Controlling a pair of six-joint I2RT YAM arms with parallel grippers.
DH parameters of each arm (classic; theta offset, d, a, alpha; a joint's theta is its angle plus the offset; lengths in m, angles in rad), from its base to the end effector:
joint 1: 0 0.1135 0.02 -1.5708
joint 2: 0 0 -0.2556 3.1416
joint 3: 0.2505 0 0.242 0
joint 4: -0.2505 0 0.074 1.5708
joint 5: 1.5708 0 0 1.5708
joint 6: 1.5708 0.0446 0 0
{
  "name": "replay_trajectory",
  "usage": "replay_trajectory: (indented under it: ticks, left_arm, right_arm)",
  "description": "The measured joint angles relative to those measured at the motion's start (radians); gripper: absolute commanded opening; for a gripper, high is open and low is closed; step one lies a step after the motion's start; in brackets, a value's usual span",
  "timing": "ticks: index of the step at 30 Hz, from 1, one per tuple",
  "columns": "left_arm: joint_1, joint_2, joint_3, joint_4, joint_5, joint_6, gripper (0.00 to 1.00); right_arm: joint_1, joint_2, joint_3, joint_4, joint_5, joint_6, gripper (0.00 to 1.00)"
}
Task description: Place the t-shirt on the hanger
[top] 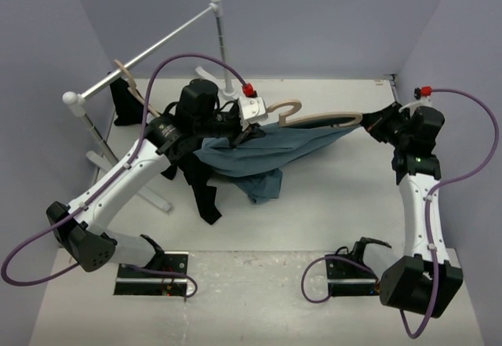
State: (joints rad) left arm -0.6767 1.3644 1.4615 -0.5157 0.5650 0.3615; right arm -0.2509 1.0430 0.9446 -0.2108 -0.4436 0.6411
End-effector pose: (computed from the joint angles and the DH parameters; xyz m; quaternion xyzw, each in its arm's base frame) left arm 0.2167 -0.2047 0.4007 0.5314 0.6239 -0.3130 0.4800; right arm 0.2366 -0.0409 0.3362 0.2228 0.7667 0.2858 0.5300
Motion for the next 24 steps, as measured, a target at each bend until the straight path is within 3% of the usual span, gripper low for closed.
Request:
replay_trajectory:
  ticks: [13, 18, 24]
  left_arm:
    - [-0.024, 0.153, 0.073, -0.05, -0.094, -0.005, 0.0]
    - [-0.038, 0.236, 0.148, -0.051, -0.192, -0.097, 0.0]
    - [-0.037, 0.252, 0.153, 0.043, -0.174, -0.247, 0.0]
  right_arm:
    - [0.014, 0.017, 0.219, -0.234, 0.053, -0.078, 0.0]
    - [0.216, 0.007, 0.223, -0.235, 0.154, -0.072, 0.0]
    - [0.472, -0.07, 0.127, -0.195, 0.278, 0.024, 0.0]
